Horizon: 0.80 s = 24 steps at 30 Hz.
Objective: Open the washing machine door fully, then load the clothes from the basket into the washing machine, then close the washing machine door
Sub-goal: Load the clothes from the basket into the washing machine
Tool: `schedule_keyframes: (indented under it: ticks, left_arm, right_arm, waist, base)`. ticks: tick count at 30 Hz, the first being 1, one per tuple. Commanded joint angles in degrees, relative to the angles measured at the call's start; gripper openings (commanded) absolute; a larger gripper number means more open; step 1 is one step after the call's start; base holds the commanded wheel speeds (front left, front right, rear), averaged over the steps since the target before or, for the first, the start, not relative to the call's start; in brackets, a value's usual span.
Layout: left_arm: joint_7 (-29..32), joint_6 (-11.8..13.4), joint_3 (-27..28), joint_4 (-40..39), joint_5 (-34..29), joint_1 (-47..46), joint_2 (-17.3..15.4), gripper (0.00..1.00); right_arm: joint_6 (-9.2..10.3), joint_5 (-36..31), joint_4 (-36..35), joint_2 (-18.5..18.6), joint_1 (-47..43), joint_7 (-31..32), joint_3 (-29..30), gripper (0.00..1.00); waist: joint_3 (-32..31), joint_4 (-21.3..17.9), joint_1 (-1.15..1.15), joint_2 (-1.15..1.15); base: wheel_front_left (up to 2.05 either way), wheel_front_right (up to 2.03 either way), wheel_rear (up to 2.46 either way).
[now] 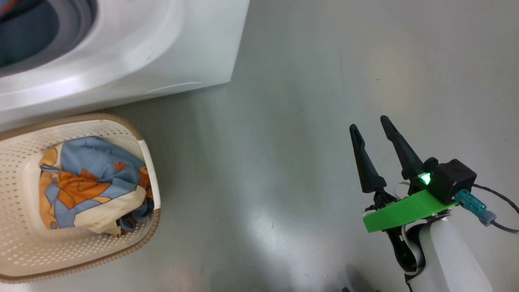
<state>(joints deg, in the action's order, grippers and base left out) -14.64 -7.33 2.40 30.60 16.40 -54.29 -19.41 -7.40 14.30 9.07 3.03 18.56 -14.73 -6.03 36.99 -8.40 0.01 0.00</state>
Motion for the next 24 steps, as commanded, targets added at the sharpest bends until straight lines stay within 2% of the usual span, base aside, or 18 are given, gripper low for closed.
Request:
schedule_keyframes:
  ticks: [1, 9, 13, 18, 24]
  left_arm:
    - [0.23, -0.15, 0.26, 0.24, 1.08, -2.76, -3.99, 0.00]
    - [2.77, -0.15, -5.17, 5.09, 3.56, -9.91, -6.47, 0.00]
    - [7.07, -0.15, -8.29, 8.28, 7.70, -15.37, -7.70, 0.00]
    - [11.65, -0.15, -11.78, 9.19, 10.34, -20.82, -10.07, 0.00]
    - [13.54, -0.15, -14.86, 9.25, 13.12, -24.25, -11.96, 0.00]
  right_arm:
    - [-0.09, 1.00, -1.02, -0.15, -0.40, -0.27, -1.48, 1.00]
    - [-0.09, 1.94, -0.96, -0.15, 0.11, -0.27, -2.35, 1.00]
    - [-0.09, 2.37, -1.07, -0.15, 0.71, -0.27, -2.49, 1.00]
    - [-0.09, 3.41, -1.10, -0.15, 1.76, -0.27, -3.00, 1.00]
    - [-0.09, 4.83, -1.26, -0.15, 3.14, -0.27, -3.89, 1.00]
  waist:
    - [0.60, -0.44, -0.01, 0.00]
    - [2.20, -1.13, -0.01, 0.00]
    - [4.74, -1.52, -0.01, 0.00]
    - [8.11, -1.84, -0.01, 0.00]
    - [11.01, -2.42, -0.01, 0.00]
  base:
    - [0.00, 0.00, 0.00]
    - [0.00, 0.00, 0.00]
    - [0.00, 0.00, 0.00]
    - [0.00, 0.00, 0.00]
    - [0.00, 0.00, 0.00]
